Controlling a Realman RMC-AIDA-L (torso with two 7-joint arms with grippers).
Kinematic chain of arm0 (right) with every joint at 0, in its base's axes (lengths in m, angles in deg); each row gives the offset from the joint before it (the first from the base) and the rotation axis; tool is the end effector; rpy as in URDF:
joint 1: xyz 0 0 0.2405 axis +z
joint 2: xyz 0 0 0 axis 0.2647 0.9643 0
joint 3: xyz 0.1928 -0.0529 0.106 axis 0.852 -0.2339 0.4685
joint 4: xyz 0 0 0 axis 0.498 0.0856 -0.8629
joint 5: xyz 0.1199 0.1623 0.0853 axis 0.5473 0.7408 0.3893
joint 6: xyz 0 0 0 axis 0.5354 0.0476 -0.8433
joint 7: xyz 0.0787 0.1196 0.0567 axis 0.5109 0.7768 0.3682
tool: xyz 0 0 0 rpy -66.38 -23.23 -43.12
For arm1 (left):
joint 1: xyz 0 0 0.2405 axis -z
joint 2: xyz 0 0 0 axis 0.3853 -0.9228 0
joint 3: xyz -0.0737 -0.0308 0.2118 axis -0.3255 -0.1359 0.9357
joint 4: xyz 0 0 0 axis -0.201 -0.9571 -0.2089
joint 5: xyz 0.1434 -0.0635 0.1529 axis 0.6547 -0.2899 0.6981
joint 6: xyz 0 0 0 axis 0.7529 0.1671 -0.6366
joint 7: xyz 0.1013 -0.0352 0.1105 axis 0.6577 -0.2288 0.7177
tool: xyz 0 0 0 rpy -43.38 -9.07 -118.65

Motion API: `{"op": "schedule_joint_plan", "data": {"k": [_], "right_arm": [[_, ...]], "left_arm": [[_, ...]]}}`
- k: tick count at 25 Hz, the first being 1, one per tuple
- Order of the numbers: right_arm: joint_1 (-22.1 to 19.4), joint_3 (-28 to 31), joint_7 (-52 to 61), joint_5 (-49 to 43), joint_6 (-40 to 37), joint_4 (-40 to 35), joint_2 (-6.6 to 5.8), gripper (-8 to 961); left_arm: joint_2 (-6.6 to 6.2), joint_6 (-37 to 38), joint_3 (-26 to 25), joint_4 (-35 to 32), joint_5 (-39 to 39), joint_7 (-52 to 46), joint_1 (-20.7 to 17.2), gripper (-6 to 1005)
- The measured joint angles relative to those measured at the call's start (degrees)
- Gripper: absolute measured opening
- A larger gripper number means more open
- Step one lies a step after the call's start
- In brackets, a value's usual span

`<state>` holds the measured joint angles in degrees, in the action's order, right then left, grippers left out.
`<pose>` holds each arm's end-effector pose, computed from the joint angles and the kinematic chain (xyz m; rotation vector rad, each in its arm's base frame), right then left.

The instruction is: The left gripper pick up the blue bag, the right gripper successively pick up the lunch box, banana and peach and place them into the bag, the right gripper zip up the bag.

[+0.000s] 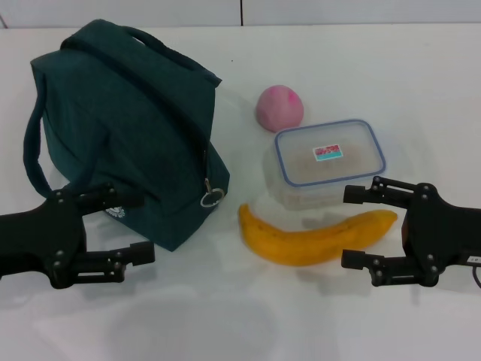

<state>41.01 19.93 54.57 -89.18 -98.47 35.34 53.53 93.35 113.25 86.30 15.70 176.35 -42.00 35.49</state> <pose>0.2266 0.2709 -0.0088 -2.8185 0.1437 1.0841 -0.2614 0.2394 0.0585 -2.7935 -0.5714 -0.9945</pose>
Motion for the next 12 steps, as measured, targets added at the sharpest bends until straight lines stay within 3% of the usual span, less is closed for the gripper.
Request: {"op": "schedule_joint_plan", "data": {"k": [12], "right_arm": [[-0.33, 0.13, 0.37, -0.69, -0.66, -0.25, -0.29, 829]], "left_arm": [[0.50, 1.98, -1.59, -0.04, 0.53, 0.83, -0.52, 872]]}}
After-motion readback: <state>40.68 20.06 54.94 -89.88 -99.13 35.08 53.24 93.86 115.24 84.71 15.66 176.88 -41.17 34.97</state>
